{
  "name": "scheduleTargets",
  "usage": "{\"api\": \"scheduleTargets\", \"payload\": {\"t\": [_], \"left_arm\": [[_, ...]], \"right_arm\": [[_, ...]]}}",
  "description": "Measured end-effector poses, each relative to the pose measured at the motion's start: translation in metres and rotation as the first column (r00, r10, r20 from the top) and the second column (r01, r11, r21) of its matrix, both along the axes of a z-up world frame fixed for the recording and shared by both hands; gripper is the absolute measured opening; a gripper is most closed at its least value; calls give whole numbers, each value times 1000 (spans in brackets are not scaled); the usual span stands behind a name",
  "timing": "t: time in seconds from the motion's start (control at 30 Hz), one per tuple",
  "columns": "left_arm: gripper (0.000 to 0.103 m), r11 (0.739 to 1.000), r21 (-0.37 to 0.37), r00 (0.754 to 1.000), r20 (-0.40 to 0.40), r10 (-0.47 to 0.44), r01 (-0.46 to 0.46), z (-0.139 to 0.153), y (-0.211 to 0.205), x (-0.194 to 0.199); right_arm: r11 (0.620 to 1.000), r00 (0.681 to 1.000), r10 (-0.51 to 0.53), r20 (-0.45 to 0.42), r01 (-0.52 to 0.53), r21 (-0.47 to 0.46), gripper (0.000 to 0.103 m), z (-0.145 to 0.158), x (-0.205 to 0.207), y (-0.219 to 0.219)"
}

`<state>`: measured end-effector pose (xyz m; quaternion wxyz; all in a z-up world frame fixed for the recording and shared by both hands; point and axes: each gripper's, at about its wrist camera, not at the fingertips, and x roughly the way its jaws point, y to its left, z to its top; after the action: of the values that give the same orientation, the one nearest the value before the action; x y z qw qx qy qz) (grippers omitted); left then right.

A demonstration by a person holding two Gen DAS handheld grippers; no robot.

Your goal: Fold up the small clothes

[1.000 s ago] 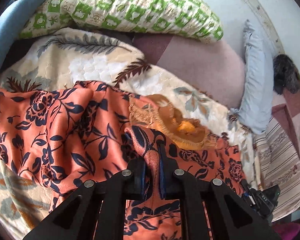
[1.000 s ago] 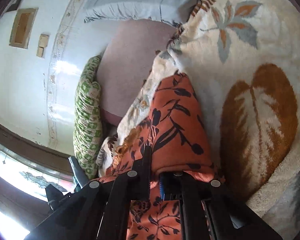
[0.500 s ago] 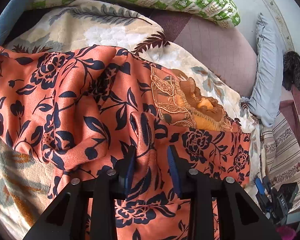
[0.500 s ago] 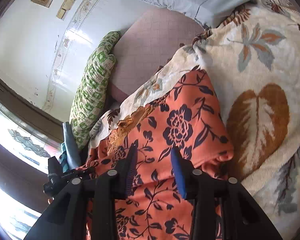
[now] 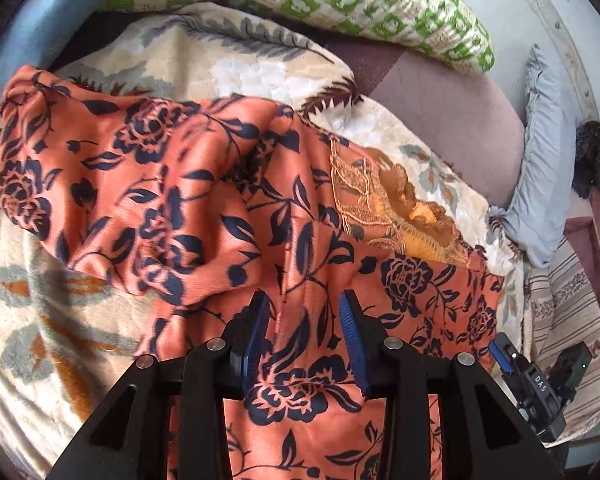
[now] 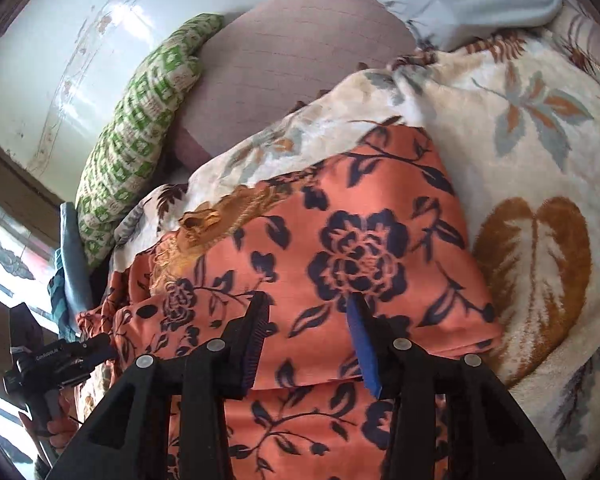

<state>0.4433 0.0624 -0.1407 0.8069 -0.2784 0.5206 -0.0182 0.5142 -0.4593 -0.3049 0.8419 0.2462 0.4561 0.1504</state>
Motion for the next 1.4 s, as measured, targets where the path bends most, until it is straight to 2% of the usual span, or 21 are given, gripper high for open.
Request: {"api": "scheduleTargets", "payload": {"t": [0.13,0.27,0.33,0.47,0.57,0.73,0.83,0.87,0.9,0.93,0.97,1.07,1.17,1.27,1.33,1.4], "left_arm": [[42,995,-56,996,-3,84,-84,19,74,-23],[45,963,-114,970,-6,244,-243,27,172,-58],[47,925,-189,943,-17,333,-330,22,215,-75],[48,816,-370,890,-78,448,-443,-4,279,-95],[48,771,-429,874,-114,471,-471,-25,293,-94],[49,673,-549,854,-168,493,-497,-64,295,-83],[45,642,-557,831,-176,528,-527,-77,297,-74],[40,632,-565,823,-164,544,-530,-77,300,-74],[20,633,-570,820,-138,555,-524,-76,300,-72],[14,649,-571,827,-100,554,-504,-70,300,-71],[14,678,-554,834,-55,549,-483,-58,298,-71],[11,808,-425,862,112,495,-408,-11,275,-71],[10,890,-329,883,241,402,-316,35,238,-69],[10,953,-210,895,346,280,-217,76,188,-64],[10,980,-139,902,390,185,-141,94,146,-57],[10,996,-69,911,405,81,-58,106,101,-45]], "right_arm": [[992,991,125,42,-126,16,46,23,0,61],[963,961,269,70,-268,-24,47,37,-5,134],[942,939,335,72,-332,-43,47,40,-11,168],[886,885,461,69,-455,-91,48,44,-24,232],[849,849,525,65,-517,-105,48,45,-35,266],[813,816,577,42,-569,-121,48,41,-41,301],[809,812,583,24,-577,-115,48,35,-41,306],[810,813,582,20,-577,-107,48,34,-42,305],[811,813,581,20,-577,-102,48,33,-41,305],[811,814,581,21,-577,-99,48,32,-41,302],[811,814,581,22,-576,-99,48,31,-41,299],[829,831,555,28,-550,-105,48,26,-37,287],[865,867,499,9,-497,-69,48,18,-27,266],[897,898,440,0,-440,-36,48,12,-21,236],[916,916,401,-2,-401,-36,48,10,-19,211],[935,936,352,-4,-352,-41,48,9,-17,182]]}}
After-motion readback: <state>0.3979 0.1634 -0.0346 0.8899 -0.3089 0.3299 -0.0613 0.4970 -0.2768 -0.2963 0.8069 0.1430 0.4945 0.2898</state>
